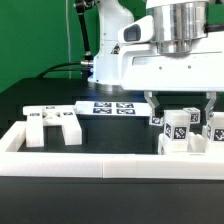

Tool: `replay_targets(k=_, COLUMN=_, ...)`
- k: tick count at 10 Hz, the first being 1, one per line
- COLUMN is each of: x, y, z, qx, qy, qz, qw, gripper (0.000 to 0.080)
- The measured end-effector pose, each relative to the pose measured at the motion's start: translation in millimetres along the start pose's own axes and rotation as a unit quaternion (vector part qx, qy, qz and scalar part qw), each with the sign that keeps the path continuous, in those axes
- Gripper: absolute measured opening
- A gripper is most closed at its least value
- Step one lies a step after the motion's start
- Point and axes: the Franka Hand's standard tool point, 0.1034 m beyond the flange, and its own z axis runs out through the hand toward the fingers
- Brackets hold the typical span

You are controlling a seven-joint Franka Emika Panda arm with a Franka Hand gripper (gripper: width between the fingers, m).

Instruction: Assemble chair

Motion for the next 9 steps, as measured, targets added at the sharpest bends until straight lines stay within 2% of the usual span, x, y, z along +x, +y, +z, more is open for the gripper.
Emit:
replay_targets(k=4, x=2.1, y=1.6, z=-0.2, qx=-0.007, qy=0.004, qz=-0.171, qw=0.985, gripper=0.0649)
replay_targets(k=6, x=4.5, y=2.1, z=-1.0, qx=-0.016, qy=0.010, qz=-0.285, qw=0.958, gripper=0.0649)
replay_targets(k=9, x=7.9, y=1.8, z=-2.4, qx=-0.030, qy=0.018, qz=-0.392, qw=0.919, gripper=0.0649)
